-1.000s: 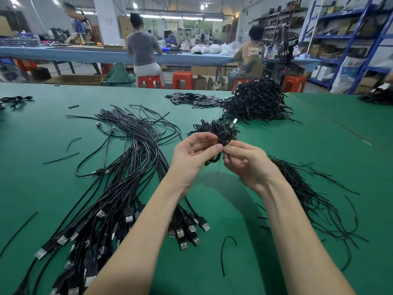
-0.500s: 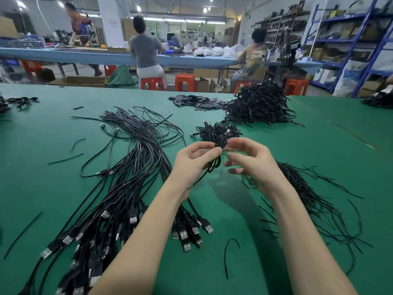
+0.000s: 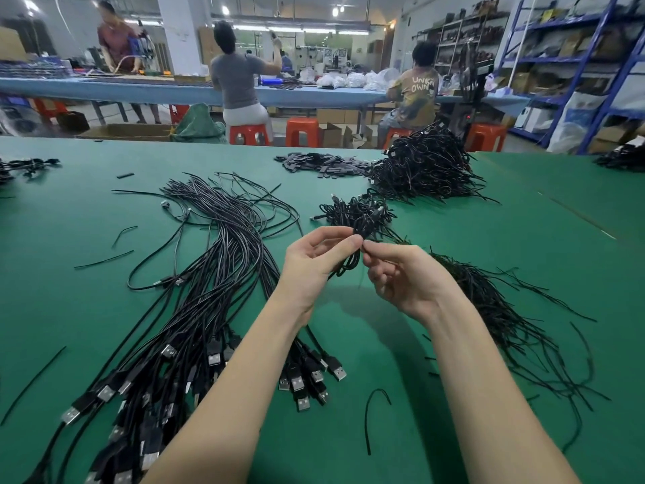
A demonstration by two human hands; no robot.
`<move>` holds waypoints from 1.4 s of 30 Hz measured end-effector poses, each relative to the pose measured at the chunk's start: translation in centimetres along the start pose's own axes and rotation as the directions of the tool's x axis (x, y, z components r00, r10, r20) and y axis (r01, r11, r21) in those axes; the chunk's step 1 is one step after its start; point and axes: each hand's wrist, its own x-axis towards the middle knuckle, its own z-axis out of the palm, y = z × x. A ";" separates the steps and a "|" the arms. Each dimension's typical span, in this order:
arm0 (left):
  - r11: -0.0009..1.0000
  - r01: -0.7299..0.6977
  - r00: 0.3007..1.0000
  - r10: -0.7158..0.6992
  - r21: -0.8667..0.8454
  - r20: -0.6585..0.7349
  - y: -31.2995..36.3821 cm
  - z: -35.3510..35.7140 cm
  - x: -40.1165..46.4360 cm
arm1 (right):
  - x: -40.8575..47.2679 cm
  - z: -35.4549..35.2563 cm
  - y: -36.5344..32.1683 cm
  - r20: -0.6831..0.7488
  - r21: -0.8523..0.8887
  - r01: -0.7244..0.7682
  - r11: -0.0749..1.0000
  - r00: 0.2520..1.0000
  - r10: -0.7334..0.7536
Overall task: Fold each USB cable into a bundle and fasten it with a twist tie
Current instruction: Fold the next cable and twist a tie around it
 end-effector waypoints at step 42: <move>0.986 0.167 0.986 -0.167 -0.009 -0.013 0.6 -1.0 0.0 | 0.5 -0.8 1.1 0.003 -0.090 0.113 0.990 0.994 -0.113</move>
